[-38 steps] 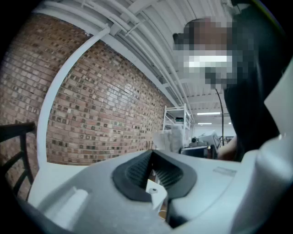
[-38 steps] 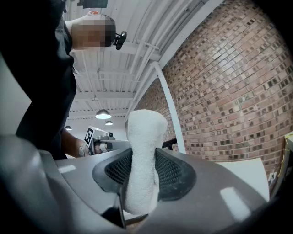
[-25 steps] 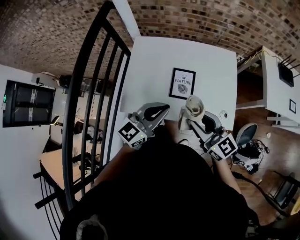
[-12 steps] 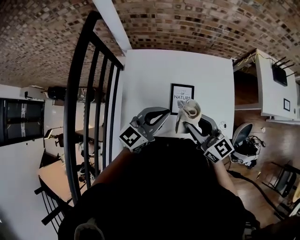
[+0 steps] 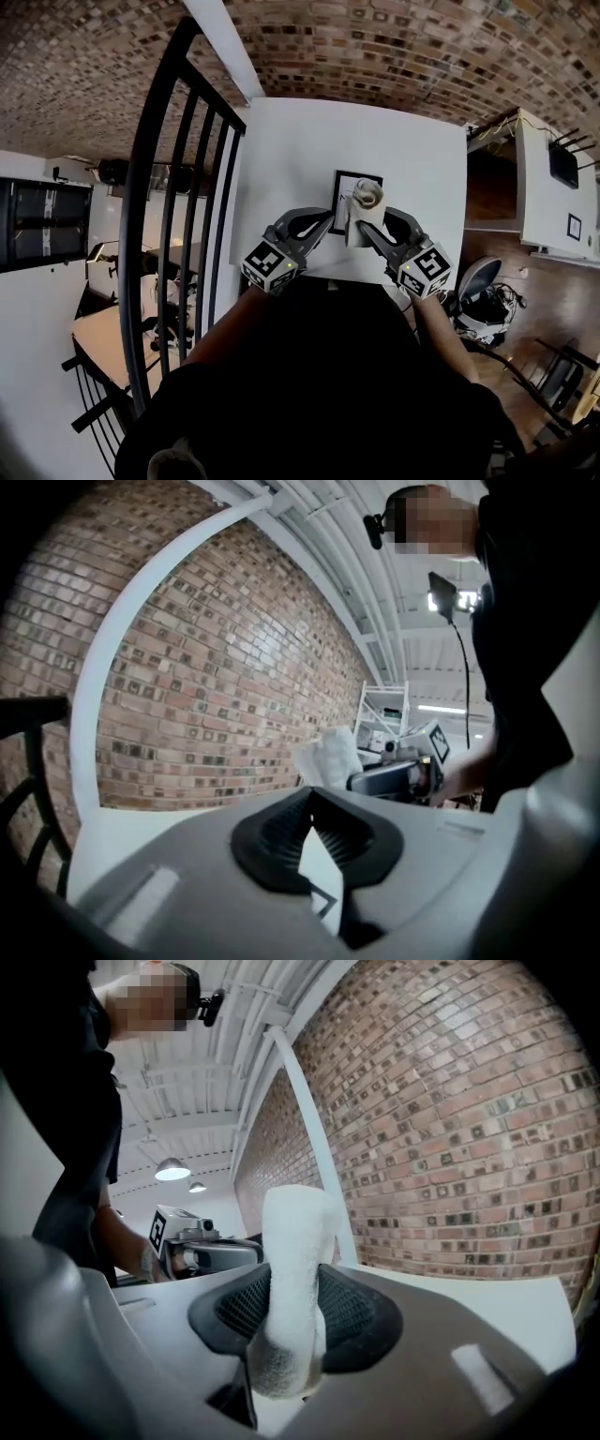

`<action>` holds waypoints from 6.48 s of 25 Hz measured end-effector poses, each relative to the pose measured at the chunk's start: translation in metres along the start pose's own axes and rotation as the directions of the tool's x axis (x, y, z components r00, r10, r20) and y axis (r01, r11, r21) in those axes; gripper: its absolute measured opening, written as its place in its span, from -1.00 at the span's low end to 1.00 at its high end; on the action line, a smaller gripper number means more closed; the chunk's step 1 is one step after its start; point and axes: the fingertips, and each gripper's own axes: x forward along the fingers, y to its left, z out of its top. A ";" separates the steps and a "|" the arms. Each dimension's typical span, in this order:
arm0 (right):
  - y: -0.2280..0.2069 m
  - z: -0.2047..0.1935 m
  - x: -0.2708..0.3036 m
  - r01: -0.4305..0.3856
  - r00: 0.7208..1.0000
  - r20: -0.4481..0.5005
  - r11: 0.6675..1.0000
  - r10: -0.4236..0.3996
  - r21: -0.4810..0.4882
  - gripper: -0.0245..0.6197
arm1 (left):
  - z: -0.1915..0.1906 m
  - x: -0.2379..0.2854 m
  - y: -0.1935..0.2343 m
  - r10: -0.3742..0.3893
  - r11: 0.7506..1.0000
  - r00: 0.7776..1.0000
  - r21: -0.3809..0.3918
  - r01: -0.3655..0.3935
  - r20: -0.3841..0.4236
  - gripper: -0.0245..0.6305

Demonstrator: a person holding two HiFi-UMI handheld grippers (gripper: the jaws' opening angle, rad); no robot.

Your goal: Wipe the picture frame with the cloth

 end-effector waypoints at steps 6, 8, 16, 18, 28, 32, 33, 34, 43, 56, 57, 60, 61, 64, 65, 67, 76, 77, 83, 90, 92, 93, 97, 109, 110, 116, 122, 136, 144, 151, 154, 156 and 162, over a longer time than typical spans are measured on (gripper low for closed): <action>-0.046 -0.048 0.036 -0.015 0.988 -0.155 1.000 0.018 0.024 -0.45 | -0.034 0.023 0.013 0.053 0.995 0.996 -0.076 -0.058 -0.077 -0.92; -0.058 -0.067 0.052 -0.016 0.974 -0.224 0.999 0.024 0.037 -0.45 | -0.045 0.031 0.020 0.068 0.992 0.992 -0.094 -0.078 -0.105 -0.92; -0.106 -0.138 0.103 -0.022 0.848 -0.529 0.995 -0.033 -0.098 -0.44 | -0.074 0.043 0.044 0.132 0.983 0.977 -0.107 -0.151 -0.168 -0.92; -0.116 -0.146 0.111 -0.040 0.807 -0.588 0.989 -0.050 -0.140 -0.44 | -0.078 0.041 0.047 0.142 0.981 0.974 -0.109 -0.163 -0.174 -0.92; -0.136 -0.167 0.142 -0.183 0.630 -0.742 0.885 -0.229 -0.428 -0.44 | -0.094 0.025 0.054 0.165 0.973 0.966 -0.128 -0.192 -0.200 -0.92; -0.137 -0.187 0.145 -0.240 0.571 -0.784 0.863 -0.245 -0.444 -0.44 | -0.093 0.020 0.056 0.167 0.972 0.968 -0.136 -0.194 -0.186 -0.92; -0.135 -0.191 0.145 -0.249 0.561 -0.793 0.866 -0.237 -0.434 -0.45 | -0.093 0.018 0.057 0.168 0.971 0.968 -0.138 -0.195 -0.185 -0.92; -0.132 -0.195 0.145 -0.253 0.555 -0.801 0.871 -0.226 -0.421 -0.45 | -0.094 0.016 0.058 0.170 0.971 0.968 -0.139 -0.196 -0.184 -0.92; -0.075 -0.229 0.124 -0.290 0.489 -0.872 0.937 -0.031 -0.196 -0.44 | -0.097 0.013 0.058 0.155 0.972 0.971 -0.145 -0.182 -0.182 -0.92; -0.013 -0.237 0.090 -0.379 0.501 -0.864 0.909 0.045 -0.173 -0.44 | -0.101 0.026 0.050 0.119 0.974 0.974 -0.168 -0.153 -0.195 -0.92; -0.010 -0.238 0.088 -0.385 0.498 -0.866 0.908 0.052 -0.166 -0.44 | -0.101 0.027 0.050 0.117 0.974 0.974 -0.169 -0.151 -0.196 -0.92; -0.003 -0.248 0.075 -0.399 0.467 -0.880 0.909 0.086 -0.123 -0.43 | -0.102 0.028 0.048 0.114 0.973 0.973 -0.175 -0.150 -0.200 -0.92; -0.001 -0.250 0.070 -0.402 0.454 -0.886 0.909 0.096 -0.108 -0.43 | -0.102 0.029 0.048 0.114 0.973 0.973 -0.175 -0.150 -0.200 -0.92; -0.006 -0.245 0.066 -0.402 0.464 -0.881 0.908 0.092 -0.116 -0.43 | -0.103 0.032 0.046 0.111 0.973 0.973 -0.175 -0.147 -0.201 -0.92; -0.013 -0.241 0.067 -0.397 0.479 -0.875 0.907 0.075 -0.139 -0.43 | -0.104 0.032 0.045 0.110 0.973 0.973 -0.178 -0.147 -0.205 -0.92; -0.034 -0.232 0.067 -0.370 0.495 -0.869 0.911 0.028 -0.182 -0.43 | -0.107 0.033 0.044 0.105 0.970 0.971 -0.192 -0.148 -0.216 -0.92; -0.130 -0.185 0.087 -0.280 0.539 -0.835 0.911 -0.112 -0.304 -0.43 | -0.112 0.038 0.033 0.085 0.970 0.964 -0.198 -0.137 -0.252 -0.92; -0.138 -0.182 0.090 -0.271 0.538 -0.833 0.909 -0.130 -0.317 -0.43 | -0.113 0.038 0.032 0.084 0.971 0.963 -0.198 -0.137 -0.255 -0.92; -0.171 -0.175 0.099 -0.208 0.528 -0.818 0.900 -0.227 -0.384 -0.43 | -0.115 0.045 0.035 0.095 0.970 0.957 -0.192 -0.151 -0.273 -0.92; -0.165 -0.211 0.093 -0.232 0.463 -0.872 0.928 -0.160 -0.293 -0.43 | -0.125 0.057 0.049 0.115 0.957 0.944 -0.222 -0.189 -0.310 -0.92; -0.158 -0.215 0.093 -0.241 0.470 -0.872 0.931 -0.135 -0.274 -0.43 | -0.128 0.060 0.053 0.118 0.953 0.938 -0.227 -0.199 -0.326 -0.92; -0.154 -0.218 0.093 -0.249 0.476 -0.871 0.932 -0.119 -0.264 -0.43 | -0.129 0.061 0.055 0.118 0.953 0.936 -0.228 -0.200 -0.331 -0.92; -0.129 -0.235 0.077 -0.276 0.447 -0.893 0.940 -0.058 -0.199 -0.43 | -0.131 0.063 0.060 0.134 0.953 0.930 -0.213 -0.216 -0.343 -0.92; -0.051 -0.263 0.029 -0.451 0.325 -0.942 0.889 0.081 -0.080 -0.43 | -0.133 0.072 0.049 0.106 0.962 0.929 -0.199 -0.186 -0.356 -0.92; -0.046 -0.263 0.024 -0.460 0.306 -0.947 0.886 0.098 -0.057 -0.43 | -0.132 0.073 0.049 0.103 0.963 0.929 -0.199 -0.183 -0.355 -0.92; -0.061 -0.257 0.018 -0.472 0.307 -0.948 0.878 0.084 -0.075 -0.43 | -0.131 0.075 0.044 0.094 0.965 0.930 -0.198 -0.173 -0.356 -0.92; -0.133 -0.210 0.042 -0.387 0.415 -0.907 0.888 -0.075 -0.250 -0.43 | -0.136 0.074 0.039 0.088 0.966 0.927 -0.196 -0.169 -0.365 -0.92; -0.186 -0.220 0.049 -0.310 0.407 -0.897 0.897 -0.175 -0.316 -0.42 | -0.144 0.061 0.036 0.094 0.962 0.920 -0.203 -0.182 -0.380 -0.92; -0.124 -0.252 0.015 -0.431 0.319 -0.947 0.883 -0.043 -0.185 -0.42 | -0.148 0.065 0.033 0.075 0.967 0.921 -0.199 -0.161 -0.382 -0.92; -0.071 -0.268 -0.014 -0.547 0.227 -0.974 0.828 0.006 -0.122 -0.42 | -0.147 0.063 0.029 0.060 0.969 0.924 -0.199 -0.145 -0.378 -0.92; -0.059 -0.276 -0.023 -0.540 0.202 -0.979 0.838 0.035 -0.081 -0.42 | -0.146 0.060 0.029 0.054 0.971 0.929 -0.196 -0.134 -0.367 -0.92; -0.056 -0.281 -0.034 -0.522 0.174 -0.983 0.852 0.049 -0.050 -0.42 | -0.144 0.060 0.028 0.048 0.974 0.934 -0.192 -0.123 -0.353 -0.92; -0.064 -0.235 -0.017 -0.351 0.442 -0.890 0.935 0.108 -0.061 -0.42 | -0.130 0.056 0.030 0.060 0.984 0.941 -0.137 -0.111 -0.333 -0.92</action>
